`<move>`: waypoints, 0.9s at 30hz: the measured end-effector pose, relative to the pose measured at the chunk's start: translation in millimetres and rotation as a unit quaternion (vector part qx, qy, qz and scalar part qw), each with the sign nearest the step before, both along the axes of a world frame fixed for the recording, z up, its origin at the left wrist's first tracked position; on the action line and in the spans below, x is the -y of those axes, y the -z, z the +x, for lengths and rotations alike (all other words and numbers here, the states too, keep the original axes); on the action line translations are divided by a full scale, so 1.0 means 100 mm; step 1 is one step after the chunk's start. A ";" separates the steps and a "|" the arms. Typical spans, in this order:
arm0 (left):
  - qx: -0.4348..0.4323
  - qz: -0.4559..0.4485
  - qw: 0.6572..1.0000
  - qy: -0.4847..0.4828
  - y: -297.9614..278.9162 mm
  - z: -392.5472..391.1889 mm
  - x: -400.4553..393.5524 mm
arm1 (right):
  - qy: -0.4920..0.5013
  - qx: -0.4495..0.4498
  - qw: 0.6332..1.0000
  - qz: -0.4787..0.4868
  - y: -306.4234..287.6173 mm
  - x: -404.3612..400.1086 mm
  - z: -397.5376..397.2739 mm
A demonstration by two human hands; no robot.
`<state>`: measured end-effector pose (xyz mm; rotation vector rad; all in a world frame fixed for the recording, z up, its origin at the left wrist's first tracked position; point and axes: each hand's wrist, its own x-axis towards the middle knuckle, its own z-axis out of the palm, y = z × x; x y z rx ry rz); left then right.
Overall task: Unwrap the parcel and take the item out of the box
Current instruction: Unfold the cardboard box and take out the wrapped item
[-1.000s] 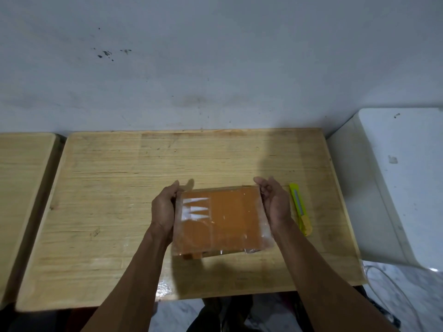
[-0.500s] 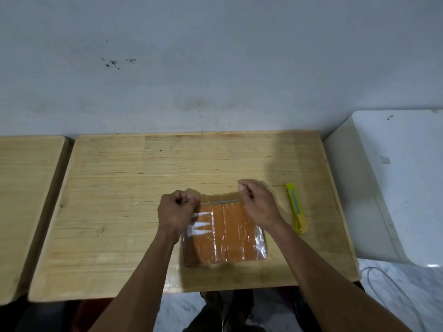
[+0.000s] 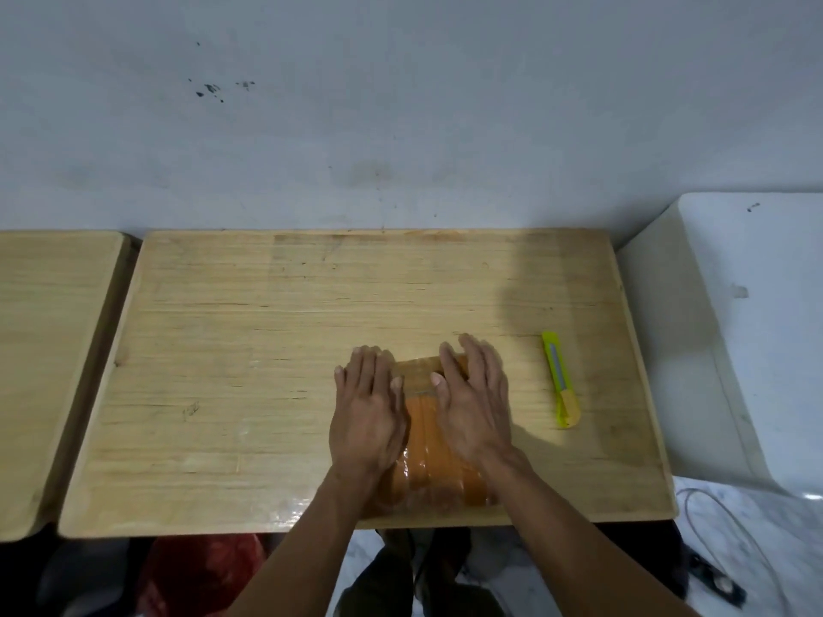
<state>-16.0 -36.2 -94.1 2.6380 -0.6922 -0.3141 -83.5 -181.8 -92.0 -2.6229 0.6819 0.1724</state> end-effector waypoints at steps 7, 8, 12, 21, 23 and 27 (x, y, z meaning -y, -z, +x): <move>0.033 0.022 0.998 0.052 0.09 -0.17 -0.12 | -0.005 0.020 1.000 -0.009 0.12 -0.11 -0.20; 0.033 0.030 0.997 0.055 0.11 -0.20 -0.14 | -0.007 0.031 0.999 -0.017 0.15 -0.13 -0.23; 0.027 0.071 0.995 0.064 0.15 -0.24 -0.15 | -0.010 0.066 0.996 -0.066 0.25 -0.14 -0.29; -0.036 0.115 0.992 0.043 0.08 -0.28 -0.12 | 0.014 -0.010 0.995 -0.094 0.21 -0.33 -0.30; -0.032 0.105 0.993 0.044 0.09 -0.27 -0.13 | 0.014 -0.019 0.996 -0.080 0.20 -0.34 -0.30; -0.010 0.084 0.994 0.063 0.15 -0.10 -0.10 | 0.021 -0.010 0.997 -0.078 0.23 -0.29 -0.19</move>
